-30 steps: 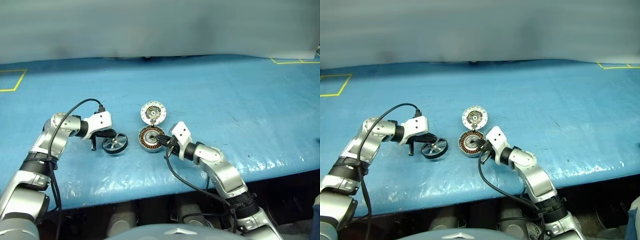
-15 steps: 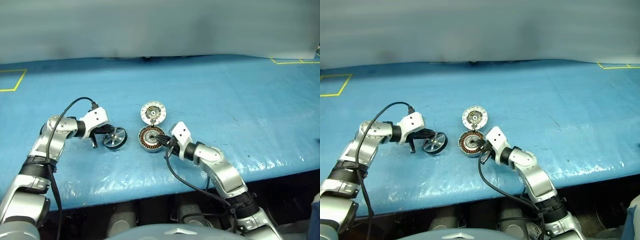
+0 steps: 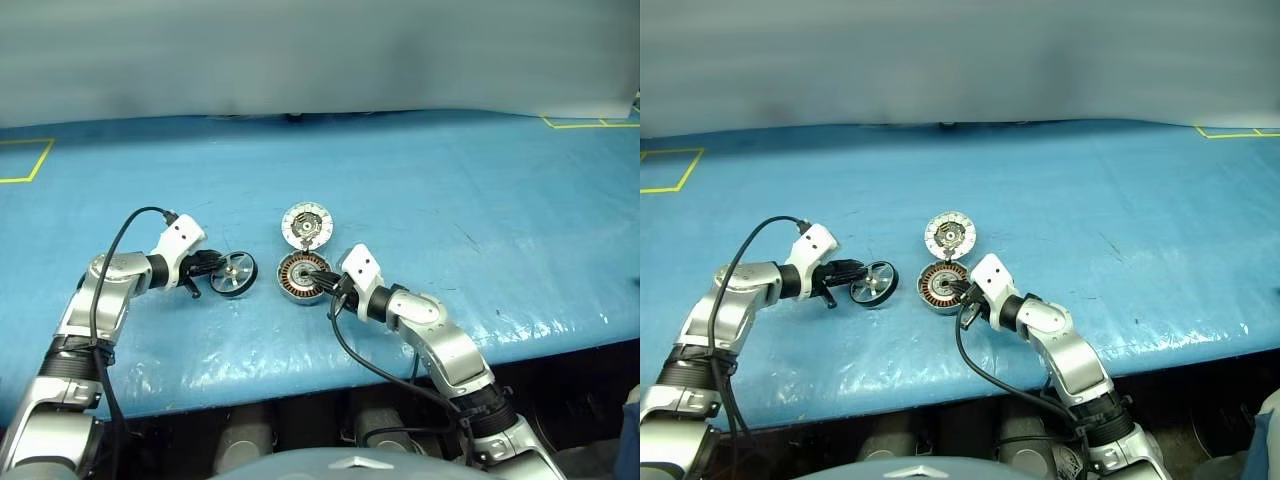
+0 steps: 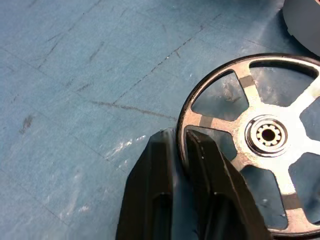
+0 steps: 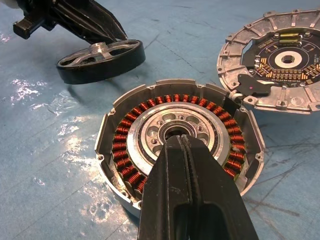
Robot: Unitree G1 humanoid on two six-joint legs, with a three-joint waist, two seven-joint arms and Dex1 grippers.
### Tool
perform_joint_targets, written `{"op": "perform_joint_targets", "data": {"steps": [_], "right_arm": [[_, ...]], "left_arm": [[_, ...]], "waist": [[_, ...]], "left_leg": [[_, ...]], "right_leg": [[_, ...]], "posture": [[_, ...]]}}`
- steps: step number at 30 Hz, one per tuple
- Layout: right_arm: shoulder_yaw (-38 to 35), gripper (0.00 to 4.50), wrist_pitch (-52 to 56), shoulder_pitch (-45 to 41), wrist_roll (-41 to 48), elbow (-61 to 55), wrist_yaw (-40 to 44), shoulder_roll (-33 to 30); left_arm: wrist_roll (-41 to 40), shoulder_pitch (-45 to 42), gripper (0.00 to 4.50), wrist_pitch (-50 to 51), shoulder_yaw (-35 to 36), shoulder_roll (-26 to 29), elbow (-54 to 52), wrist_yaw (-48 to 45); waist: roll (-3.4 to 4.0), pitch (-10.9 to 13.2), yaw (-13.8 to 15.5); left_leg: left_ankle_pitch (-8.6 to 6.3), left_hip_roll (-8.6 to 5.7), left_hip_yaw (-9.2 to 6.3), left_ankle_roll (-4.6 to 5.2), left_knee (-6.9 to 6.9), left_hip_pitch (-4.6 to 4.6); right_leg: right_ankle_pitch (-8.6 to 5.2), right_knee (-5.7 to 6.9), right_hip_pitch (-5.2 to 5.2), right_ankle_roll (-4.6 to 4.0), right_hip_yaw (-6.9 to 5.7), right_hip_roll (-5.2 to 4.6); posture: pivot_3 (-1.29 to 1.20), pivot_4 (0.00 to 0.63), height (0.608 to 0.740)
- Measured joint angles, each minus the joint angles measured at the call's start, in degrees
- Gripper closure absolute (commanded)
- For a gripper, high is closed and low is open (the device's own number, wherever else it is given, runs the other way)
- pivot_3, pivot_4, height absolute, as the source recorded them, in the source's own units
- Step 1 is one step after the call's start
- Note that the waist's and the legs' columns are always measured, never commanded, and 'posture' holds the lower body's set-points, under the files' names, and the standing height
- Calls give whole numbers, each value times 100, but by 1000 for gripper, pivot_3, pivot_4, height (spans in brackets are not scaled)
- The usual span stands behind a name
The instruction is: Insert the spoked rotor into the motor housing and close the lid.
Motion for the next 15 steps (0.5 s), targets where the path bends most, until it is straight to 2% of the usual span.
{"op": "perform_joint_targets", "data": {"steps": [10, 15], "right_arm": [[8, 4500, 0, 0, 0, 3, 3, 4], [8, 4500, -6, 1, 1, 9, 3, 8]], "left_arm": [[-411, 122, 2890, 245, 100, 13, -798, 33], [-470, 230, 2890, 240, 79, 383, -1206, -219]], "waist": [[-1, 1, -5], [0, 1, -9]], "left_leg": [[0, 0, 1, 0, -1, 0], [0, 0, 1, -1, -3, 2]], "right_leg": [[-3, 0, -1, -6, 1, -1], [-10, -1, -1, -18, 1, -1]], "posture": [[0, 150, 740], [0, 150, 740]]}}
